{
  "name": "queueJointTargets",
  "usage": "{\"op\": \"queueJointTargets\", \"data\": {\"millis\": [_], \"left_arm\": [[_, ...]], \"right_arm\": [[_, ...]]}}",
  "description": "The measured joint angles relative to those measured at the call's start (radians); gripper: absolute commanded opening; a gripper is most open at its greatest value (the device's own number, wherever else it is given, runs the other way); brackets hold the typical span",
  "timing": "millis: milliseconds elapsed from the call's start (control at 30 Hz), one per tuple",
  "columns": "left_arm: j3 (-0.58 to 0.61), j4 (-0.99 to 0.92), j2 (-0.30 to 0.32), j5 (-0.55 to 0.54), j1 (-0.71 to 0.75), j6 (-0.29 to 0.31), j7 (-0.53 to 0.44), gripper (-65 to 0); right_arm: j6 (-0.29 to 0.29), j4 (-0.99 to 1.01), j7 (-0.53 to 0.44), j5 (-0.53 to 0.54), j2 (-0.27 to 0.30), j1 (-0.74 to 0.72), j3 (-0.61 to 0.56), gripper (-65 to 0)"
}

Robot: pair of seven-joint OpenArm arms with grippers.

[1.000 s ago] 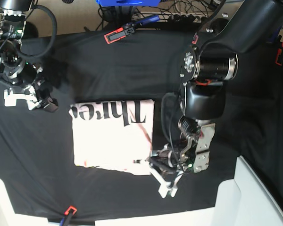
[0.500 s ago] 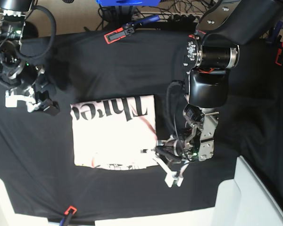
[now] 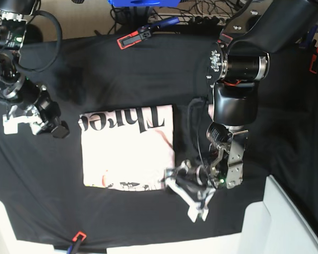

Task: Fold the T-shirt properly
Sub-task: 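Tuck the side edge under with the left gripper to straighten it, then press and smooth the shirt's printed edge with both grippers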

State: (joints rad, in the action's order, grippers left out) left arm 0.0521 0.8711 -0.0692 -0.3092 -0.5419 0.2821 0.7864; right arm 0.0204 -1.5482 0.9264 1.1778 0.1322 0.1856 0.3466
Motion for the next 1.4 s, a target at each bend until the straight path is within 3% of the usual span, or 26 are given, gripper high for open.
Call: {"op": "queueJointTargets", "data": {"millis": [67, 100, 167, 233, 367, 467, 700, 767, 900, 1000, 1167, 1400], "left_arm": [[0.002, 0.082, -0.01, -0.07, 0.009, 0.005, 0.078, -24.5], [0.005, 0.123, -0.013, -0.105, 0.014, 0.008, 0.119, -28.0], [0.02, 0.202, -0.019, -0.163, 0.036, 0.005, 0.166, -43.5], [0.073, 0.271, -0.006, -0.189, 0.07, 0.005, 0.2, -65.0], [0.113, 0.354, -0.006, -0.19, 0.14, 0.006, 0.208, -65.0], [0.113, 0.357, 0.011, -0.197, 0.187, 0.006, 0.208, -65.0], [0.119, 0.355, 0.015, -0.189, 0.28, 0.017, 0.208, -65.0], [0.124, 0.355, 0.011, -0.19, 0.28, 0.061, 0.203, -65.0], [0.12, 0.31, 0.014, -0.187, 0.28, 0.061, 0.193, -65.0], [0.12, 0.233, 0.014, -0.182, 0.28, 0.059, 0.193, -65.0], [0.121, 0.142, 0.014, -0.187, 0.278, 0.059, 0.127, -65.0], [0.121, 0.085, 0.02, -0.192, 0.272, 0.059, 0.114, -65.0]], "right_arm": [[-0.004, 0.0, 0.031, -0.002, 0.001, -0.02, -0.014, -16.4], [-0.026, 0.0, 0.026, -0.004, 0.002, -0.031, -0.032, -16.5], [-0.074, -0.001, 0.03, 0.005, 0.002, -0.047, -0.063, -19.2], [-0.089, 0.0, 0.03, 0.002, 0.001, -0.053, -0.098, -31.5], [-0.117, 0.002, 0.041, 0.001, 0.0, -0.069, -0.132, -65.0], [-0.117, 0.002, 0.03, 0.001, 0.003, -0.074, -0.153, -62.4], [-0.123, 0.063, 0.031, 0.005, -0.003, -0.097, -0.162, -64.6], [-0.173, 0.121, 0.027, 0.002, -0.002, -0.102, -0.161, -64.7], [-0.297, 0.241, 0.034, -0.002, -0.005, -0.111, -0.162, -64.7], [-0.297, 0.288, 0.005, -0.009, 0.0, -0.122, -0.162, -64.7], [-0.3, 0.3, -0.013, -0.148, -0.003, -0.122, -0.162, -64.7], [-0.3, 0.423, -0.016, -0.146, -0.005, -0.143, -0.157, -64.9]]}}
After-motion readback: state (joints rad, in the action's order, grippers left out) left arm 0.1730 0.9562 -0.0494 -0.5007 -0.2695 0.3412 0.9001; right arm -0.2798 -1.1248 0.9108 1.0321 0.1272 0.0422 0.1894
